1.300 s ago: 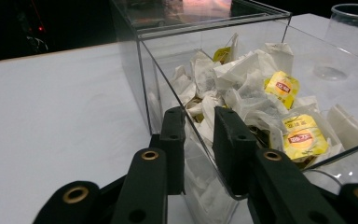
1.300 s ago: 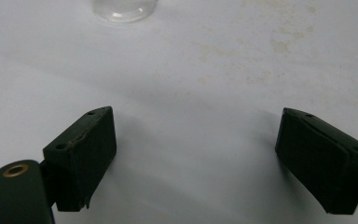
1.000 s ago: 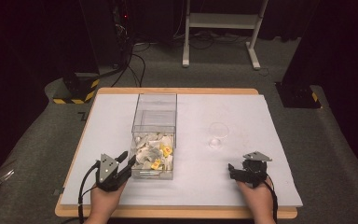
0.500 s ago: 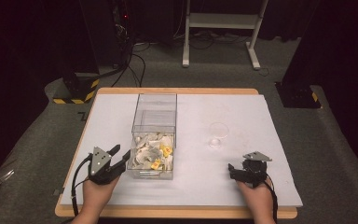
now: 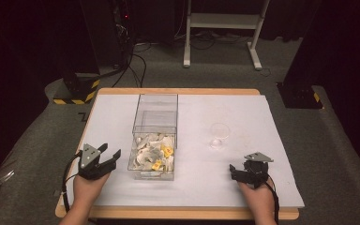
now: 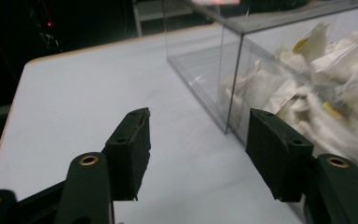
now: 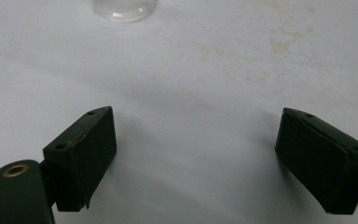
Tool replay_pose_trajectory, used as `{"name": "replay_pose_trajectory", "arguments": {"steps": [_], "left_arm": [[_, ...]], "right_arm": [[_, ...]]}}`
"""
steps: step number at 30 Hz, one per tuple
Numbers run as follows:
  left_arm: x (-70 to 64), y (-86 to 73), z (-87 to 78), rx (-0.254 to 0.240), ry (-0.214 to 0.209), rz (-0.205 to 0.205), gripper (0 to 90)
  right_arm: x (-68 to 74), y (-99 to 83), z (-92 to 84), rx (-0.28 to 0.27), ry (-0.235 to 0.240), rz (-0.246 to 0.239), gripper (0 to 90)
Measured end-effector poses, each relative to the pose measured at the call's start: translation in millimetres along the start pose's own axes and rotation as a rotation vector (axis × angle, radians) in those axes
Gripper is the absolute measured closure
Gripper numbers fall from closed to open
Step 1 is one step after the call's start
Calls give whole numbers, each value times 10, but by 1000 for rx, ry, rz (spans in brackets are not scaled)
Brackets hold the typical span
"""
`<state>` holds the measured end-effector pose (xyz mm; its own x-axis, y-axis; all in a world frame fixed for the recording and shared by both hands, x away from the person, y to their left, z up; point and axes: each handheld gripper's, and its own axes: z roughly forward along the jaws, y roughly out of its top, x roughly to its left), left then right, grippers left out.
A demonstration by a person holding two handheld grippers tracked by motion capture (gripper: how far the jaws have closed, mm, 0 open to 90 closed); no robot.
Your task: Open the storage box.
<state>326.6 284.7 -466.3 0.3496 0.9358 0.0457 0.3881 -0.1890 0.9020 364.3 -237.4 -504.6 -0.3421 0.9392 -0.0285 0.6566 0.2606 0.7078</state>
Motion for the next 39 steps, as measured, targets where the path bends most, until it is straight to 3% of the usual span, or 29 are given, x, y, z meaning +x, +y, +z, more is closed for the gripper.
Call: {"name": "replay_pose_trajectory", "arguments": {"steps": [3, 6, 8, 14, 15, 18, 32, 39], "left_arm": [[28, -58, 40, 22, 5, 4, 350], [105, -172, 143, 96, -16, -3, 300], [142, -217, 197, 144, -17, -13, 219], [192, -301, 215, 177, 19, 1, 175], [188, -308, 217, 182, 17, -13, 161], [187, -312, 209, 176, 32, 0, 144], [129, -332, 244, 217, 37, 56, 142], [143, -334, 243, 216, 28, 49, 144]], "right_arm": [[0, 0, 0, 0, 0, 0, 124], [-1, -1, 1, -3, 2, 2, 123], [-2, 0, 2, -2, 3, 4, 122], [-3, 0, -1, 0, 6, 10, 122], [-4, 0, -1, 1, 7, 11, 121], [-13, -1, -4, -1, 14, 18, 121], [-24, 6, -48, -16, 23, 14, 119], [57, 54, -137, -60, 34, -20, 119]]}}
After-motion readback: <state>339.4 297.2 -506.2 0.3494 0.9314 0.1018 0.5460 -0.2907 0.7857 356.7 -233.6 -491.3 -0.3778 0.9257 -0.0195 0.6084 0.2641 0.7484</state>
